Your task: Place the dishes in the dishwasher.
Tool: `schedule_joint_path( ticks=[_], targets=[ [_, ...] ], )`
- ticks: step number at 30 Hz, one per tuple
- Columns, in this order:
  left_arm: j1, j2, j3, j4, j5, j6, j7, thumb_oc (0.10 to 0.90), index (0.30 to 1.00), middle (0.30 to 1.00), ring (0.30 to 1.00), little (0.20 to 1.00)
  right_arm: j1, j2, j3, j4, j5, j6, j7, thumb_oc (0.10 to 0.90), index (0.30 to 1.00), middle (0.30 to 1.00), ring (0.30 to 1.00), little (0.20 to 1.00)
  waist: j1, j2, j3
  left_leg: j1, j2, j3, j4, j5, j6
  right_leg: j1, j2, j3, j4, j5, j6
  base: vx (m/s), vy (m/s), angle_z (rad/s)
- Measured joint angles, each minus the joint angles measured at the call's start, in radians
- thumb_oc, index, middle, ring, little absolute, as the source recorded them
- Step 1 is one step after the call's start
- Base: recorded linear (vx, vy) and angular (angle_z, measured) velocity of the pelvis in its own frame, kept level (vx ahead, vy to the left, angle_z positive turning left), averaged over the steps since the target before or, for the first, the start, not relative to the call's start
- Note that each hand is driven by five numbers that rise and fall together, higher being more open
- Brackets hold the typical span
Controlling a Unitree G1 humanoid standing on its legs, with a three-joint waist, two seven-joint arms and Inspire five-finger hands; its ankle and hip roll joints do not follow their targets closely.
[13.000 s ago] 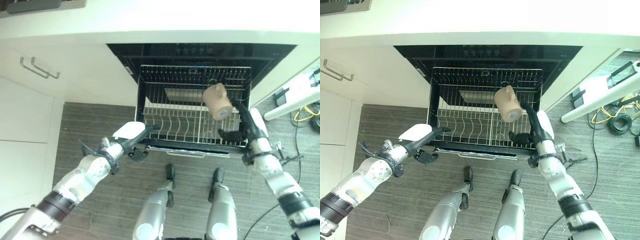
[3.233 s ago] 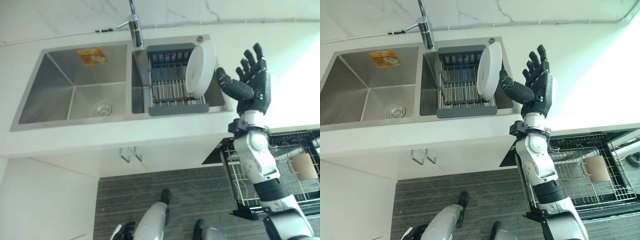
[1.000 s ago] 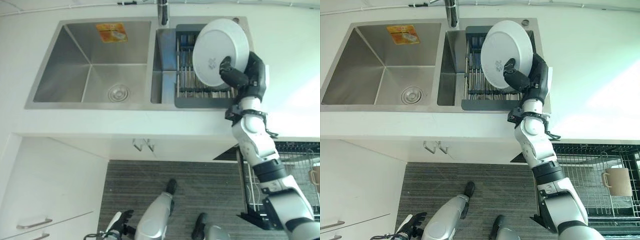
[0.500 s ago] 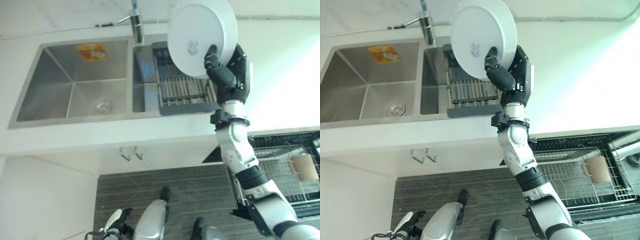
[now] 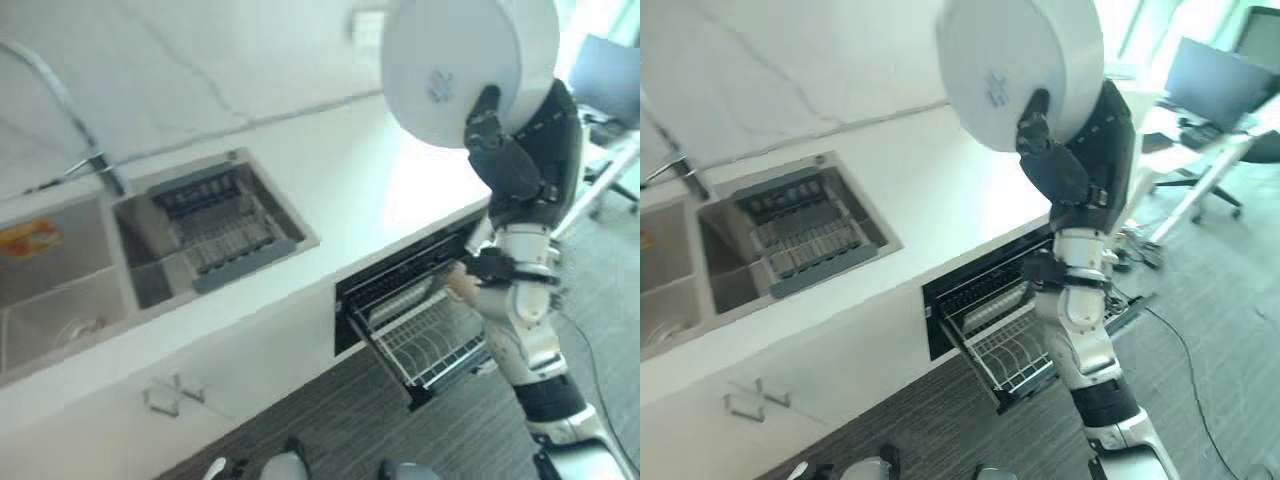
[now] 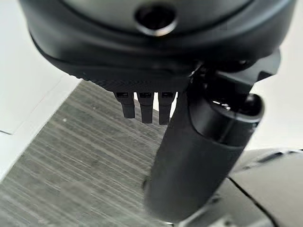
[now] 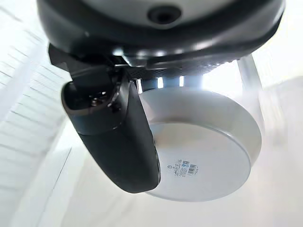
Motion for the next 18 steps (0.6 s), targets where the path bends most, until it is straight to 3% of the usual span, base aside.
schedule_joint_path(
  ticks=[2, 5, 6, 7, 9, 12, 18],
  targets=[
    [0.004, -0.002, 0.029, 0.010, -0.019, 0.011, 0.000, 0.800, 0.900, 0.900, 0.900, 0.900, 0.067, -0.045, -0.038, 0.001, 0.001, 0.017, 0.014, 0.400, 0.300, 0.300, 0.300, 0.300, -0.021, 0.002, -0.004, 0.021, 0.009, 0.030, -0.008, -0.001, -0.006, -0.010, 0.013, 0.038, 0.001, 0.006, -0.002, -0.01, -0.057, -0.59],
    [0.015, -0.006, 0.028, 0.007, -0.018, 0.011, 0.000, 0.800, 0.900, 0.900, 0.900, 0.900, 0.111, -0.061, -0.062, 0.006, 0.031, 0.033, 0.009, 0.400, 0.300, 0.300, 0.300, 0.300, -0.040, 0.016, -0.012, 0.032, 0.016, 0.016, -0.018, -0.011, -0.015, -0.026, 0.019, 0.065, 0.005, 0.021, -0.005, 0.01, -0.042, -0.65],
    [-0.001, -0.004, 0.028, 0.007, -0.030, 0.019, -0.001, 0.800, 0.900, 0.900, 0.900, 0.900, 0.165, -0.067, -0.095, 0.007, 0.049, 0.036, 0.058, 0.400, 0.300, 0.300, 0.300, 0.300, -0.065, 0.016, -0.015, 0.050, 0.021, 0.039, -0.021, -0.014, -0.023, -0.036, 0.034, 0.090, 0.002, 0.023, 0.004, 0.02, -0.030, -0.71],
    [0.005, -0.002, 0.027, 0.009, -0.048, 0.022, -0.002, 0.800, 0.900, 0.900, 0.900, 0.900, 0.186, -0.070, -0.096, 0.007, 0.052, 0.041, 0.083, 0.400, 0.300, 0.300, 0.300, 0.300, -0.064, 0.014, -0.015, 0.071, 0.025, 0.056, -0.030, -0.017, -0.026, -0.038, 0.028, 0.100, 0.001, 0.021, -0.003, 0.01, -0.035, -0.94],
    [0.018, -0.003, 0.026, 0.009, -0.057, 0.025, -0.008, 0.800, 0.900, 0.900, 0.900, 0.900, 0.208, -0.070, -0.098, 0.010, 0.080, 0.058, 0.111, 0.400, 0.300, 0.300, 0.300, 0.300, -0.058, 0.015, -0.015, 0.115, 0.032, 0.071, -0.047, -0.036, -0.032, -0.046, -0.017, 0.034, 0.001, 0.044, -0.002, 0.00, -0.020, -1.11],
    [0.005, 0.009, -0.019, 0.008, -0.046, 0.034, -0.020, 0.800, 0.900, 0.900, 0.900, 0.900, 0.264, -0.073, -0.127, 0.011, 0.101, 0.063, 0.128, 0.400, 0.300, 0.300, 0.300, 0.300, -0.108, 0.011, -0.015, 0.122, 0.036, 0.072, -0.050, -0.042, -0.037, -0.047, -0.011, 0.040, -0.003, 0.063, 0.004, 0.00, -0.014, -0.33],
    [-0.004, 0.024, -0.093, -0.011, 0.000, 0.040, -0.041, 0.800, 0.900, 0.900, 0.900, 0.900, 0.295, -0.069, -0.106, 0.191, 0.119, 0.093, 0.229, 0.400, 0.300, 0.300, 0.300, 0.300, -0.098, 0.010, -0.015, 0.135, 0.033, 0.072, -0.064, -0.045, -0.032, -0.037, -0.008, 0.052, -0.027, 0.077, 0.012, 0.04, -0.005, -0.05]
  ],
)
